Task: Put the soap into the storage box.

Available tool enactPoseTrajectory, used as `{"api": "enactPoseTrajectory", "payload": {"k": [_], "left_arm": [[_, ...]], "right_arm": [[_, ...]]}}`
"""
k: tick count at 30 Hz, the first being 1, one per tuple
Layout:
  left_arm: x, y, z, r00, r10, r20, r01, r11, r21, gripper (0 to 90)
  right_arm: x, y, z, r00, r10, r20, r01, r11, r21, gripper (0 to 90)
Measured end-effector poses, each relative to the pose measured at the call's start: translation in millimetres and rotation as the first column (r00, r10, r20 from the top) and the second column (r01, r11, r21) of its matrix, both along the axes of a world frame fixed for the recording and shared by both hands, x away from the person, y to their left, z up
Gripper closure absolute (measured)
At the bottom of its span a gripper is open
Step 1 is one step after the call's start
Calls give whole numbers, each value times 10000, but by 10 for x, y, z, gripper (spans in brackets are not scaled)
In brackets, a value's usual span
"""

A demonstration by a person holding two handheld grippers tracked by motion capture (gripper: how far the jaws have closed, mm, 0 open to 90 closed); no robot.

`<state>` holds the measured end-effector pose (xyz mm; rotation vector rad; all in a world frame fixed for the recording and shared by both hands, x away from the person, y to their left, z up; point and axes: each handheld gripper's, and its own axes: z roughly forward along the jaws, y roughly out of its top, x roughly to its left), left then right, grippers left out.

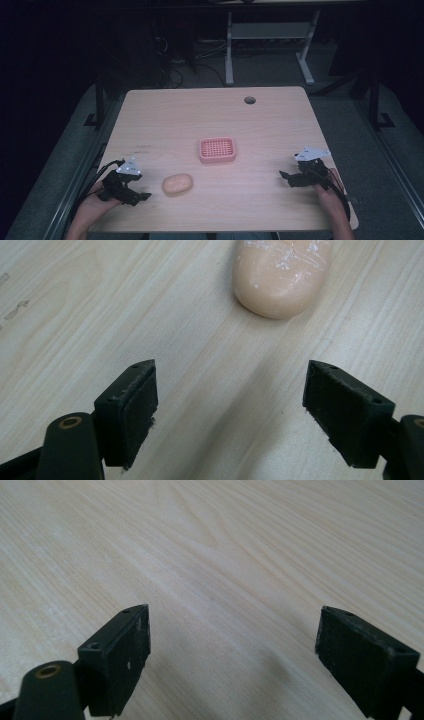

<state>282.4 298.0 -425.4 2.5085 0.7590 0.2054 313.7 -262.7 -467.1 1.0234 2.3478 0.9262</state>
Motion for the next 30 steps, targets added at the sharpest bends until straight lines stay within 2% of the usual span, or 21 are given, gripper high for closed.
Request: {"api": "enactPoseTrajectory", "payload": {"k": [7,14,23,30], "left_arm": [[9,-29,-14,10000,-56,25,56,9998,178,218],[19,-59,-13,9999,-92,41,91,9998,165,218],[11,-128,18,9994,-290,191,286,9994,212,217],[26,-190,19,9989,-452,157,446,9983,370,215]], "right_arm": [[-3,6,-2,10000,49,28,-49,10000,-72,139],[-5,15,-4,10000,73,-9,-73,9999,-114,139],[-16,21,1,10000,55,-19,-55,9999,-121,139],[-18,23,4,10000,59,28,-59,9999,-112,139]]}}
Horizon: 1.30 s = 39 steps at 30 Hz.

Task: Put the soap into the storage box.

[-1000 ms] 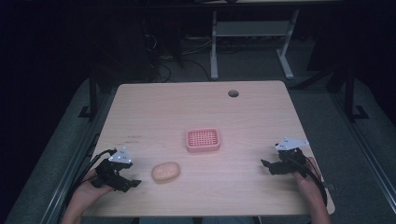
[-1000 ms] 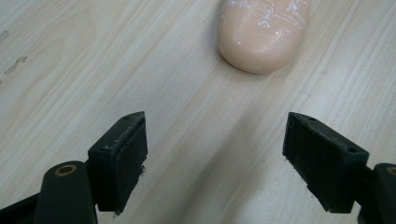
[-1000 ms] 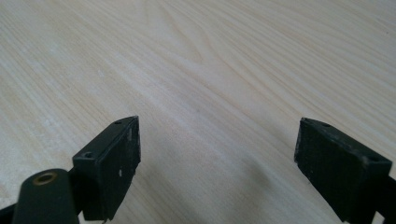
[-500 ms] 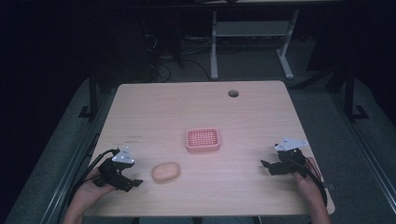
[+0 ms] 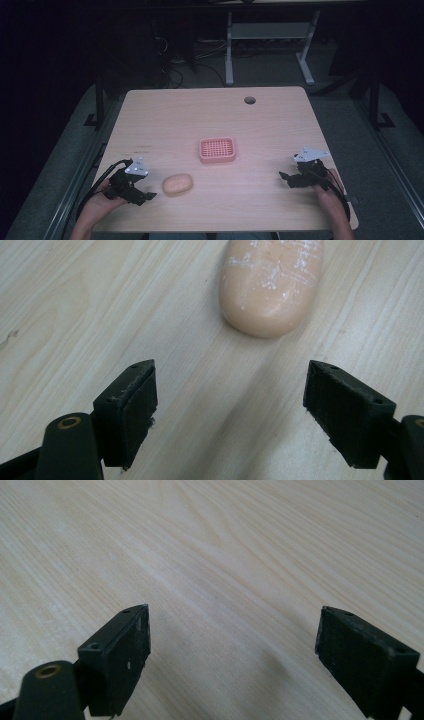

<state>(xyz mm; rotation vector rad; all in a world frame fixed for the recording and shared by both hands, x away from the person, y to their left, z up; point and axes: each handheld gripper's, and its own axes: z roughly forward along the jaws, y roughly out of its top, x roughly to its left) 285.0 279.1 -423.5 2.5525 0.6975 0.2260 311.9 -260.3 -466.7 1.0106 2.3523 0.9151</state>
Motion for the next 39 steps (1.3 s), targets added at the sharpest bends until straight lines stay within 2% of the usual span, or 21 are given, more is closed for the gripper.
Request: {"api": "enactPoseTrajectory", "payload": {"k": [14,22,39], "left_arm": [[46,-177,25,9992,-405,7,405,9988,278,215],[100,-345,9,9976,-692,-40,693,9964,484,214],[205,-585,-14,9929,-1117,-407,1144,9907,735,210]], "right_arm": [[-11,3,6,10000,-20,40,20,10000,50,139],[-14,-1,11,10000,-26,18,26,10000,75,139],[-17,-5,14,10000,-41,37,40,9999,163,139]]}}
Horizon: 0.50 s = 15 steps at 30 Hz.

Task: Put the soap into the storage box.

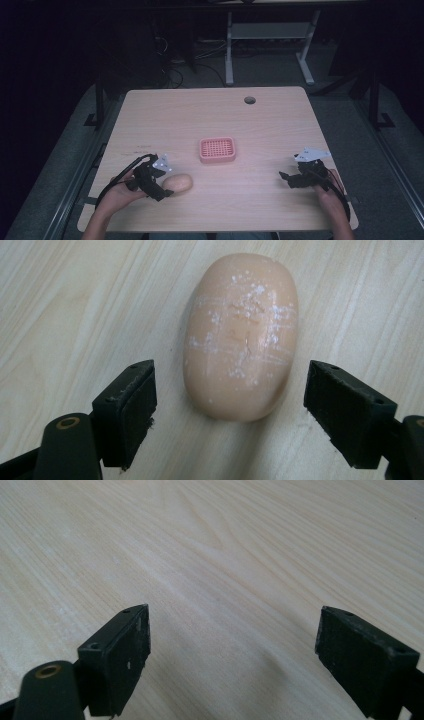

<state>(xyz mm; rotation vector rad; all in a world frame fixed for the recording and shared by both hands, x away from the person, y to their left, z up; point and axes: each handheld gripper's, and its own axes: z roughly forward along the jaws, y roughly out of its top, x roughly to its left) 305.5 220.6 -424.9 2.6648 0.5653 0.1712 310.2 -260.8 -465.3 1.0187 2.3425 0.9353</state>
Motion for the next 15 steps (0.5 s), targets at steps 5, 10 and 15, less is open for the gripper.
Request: {"api": "enactPoseTrajectory", "payload": {"k": [5,10,15], "left_arm": [[23,-67,-6,10000,-79,-11,79,10000,59,211],[56,-125,-23,9999,-47,-114,50,9997,219,213],[83,-190,-49,9996,-134,-253,142,9995,295,213]], "right_arm": [[0,-2,1,10000,35,11,-35,10000,-20,139],[-5,3,3,10000,8,-17,-8,10000,30,139],[-7,0,6,10000,3,10,-3,10000,57,138]]}}
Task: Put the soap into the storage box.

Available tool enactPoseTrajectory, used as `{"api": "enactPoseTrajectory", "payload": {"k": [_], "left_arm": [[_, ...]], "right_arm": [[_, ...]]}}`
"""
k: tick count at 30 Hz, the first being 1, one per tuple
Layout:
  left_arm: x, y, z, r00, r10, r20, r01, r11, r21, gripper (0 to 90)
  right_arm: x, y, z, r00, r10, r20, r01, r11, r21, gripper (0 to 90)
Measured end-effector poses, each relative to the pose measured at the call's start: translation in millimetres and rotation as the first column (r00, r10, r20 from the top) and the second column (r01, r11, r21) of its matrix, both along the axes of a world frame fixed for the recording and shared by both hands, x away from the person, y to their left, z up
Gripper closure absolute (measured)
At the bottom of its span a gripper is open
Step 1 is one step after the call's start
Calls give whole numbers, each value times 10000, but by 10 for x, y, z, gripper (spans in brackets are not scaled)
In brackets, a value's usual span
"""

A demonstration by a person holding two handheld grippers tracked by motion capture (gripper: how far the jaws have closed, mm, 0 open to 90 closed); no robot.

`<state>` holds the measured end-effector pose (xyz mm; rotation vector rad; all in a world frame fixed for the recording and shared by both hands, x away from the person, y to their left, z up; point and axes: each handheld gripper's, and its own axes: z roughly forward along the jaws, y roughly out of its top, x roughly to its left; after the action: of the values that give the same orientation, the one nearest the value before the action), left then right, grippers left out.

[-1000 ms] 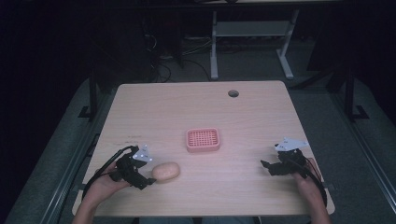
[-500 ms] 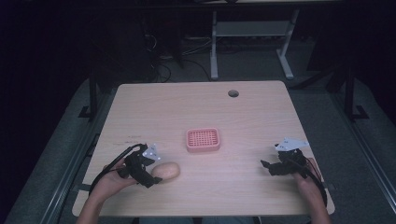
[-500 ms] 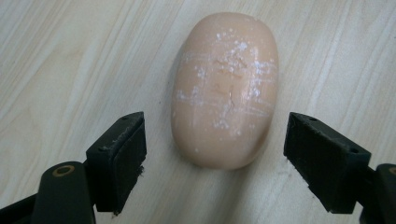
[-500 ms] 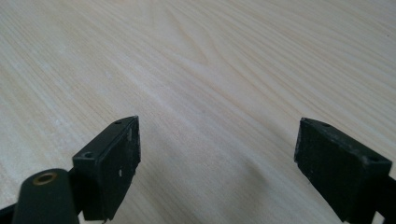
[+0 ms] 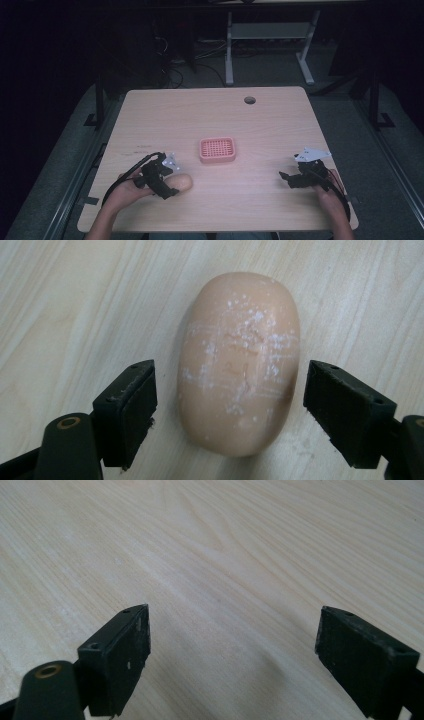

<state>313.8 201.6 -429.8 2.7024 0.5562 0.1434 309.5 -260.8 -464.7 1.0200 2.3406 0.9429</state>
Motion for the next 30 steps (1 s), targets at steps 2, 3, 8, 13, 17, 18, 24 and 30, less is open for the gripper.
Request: {"api": "enactPoseTrajectory", "payload": {"k": [2,3,8,13,17,18,24,30], "left_arm": [[7,-24,-9,10000,-25,-43,25,10000,15,212],[12,-38,-10,10000,-41,-77,41,10000,44,213],[28,-76,-23,9998,-138,-162,140,9998,133,215],[46,-113,-51,9993,-204,-310,213,9994,287,225],[62,-136,-74,9988,-189,-457,205,9992,356,237],[68,-138,-78,9987,-205,-473,224,9990,387,238],[102,-163,-117,9973,-288,-670,324,9980,535,266],[124,-173,-120,9968,-322,-726,363,9978,556,300]], "right_arm": [[0,-2,1,10000,7,4,-7,10000,-4,138],[0,-2,2,10000,8,7,-8,10000,-5,139],[1,-3,2,10000,22,16,-22,10000,-4,138],[-1,-1,4,10000,18,21,-18,10000,15,139],[-1,-3,7,10000,14,26,-14,10000,36,139],[1,-4,6,10000,15,16,-15,10000,39,139],[2,-11,9,10000,-29,41,28,9999,110,139],[1,-10,11,10000,-38,44,37,9999,157,139]]}}
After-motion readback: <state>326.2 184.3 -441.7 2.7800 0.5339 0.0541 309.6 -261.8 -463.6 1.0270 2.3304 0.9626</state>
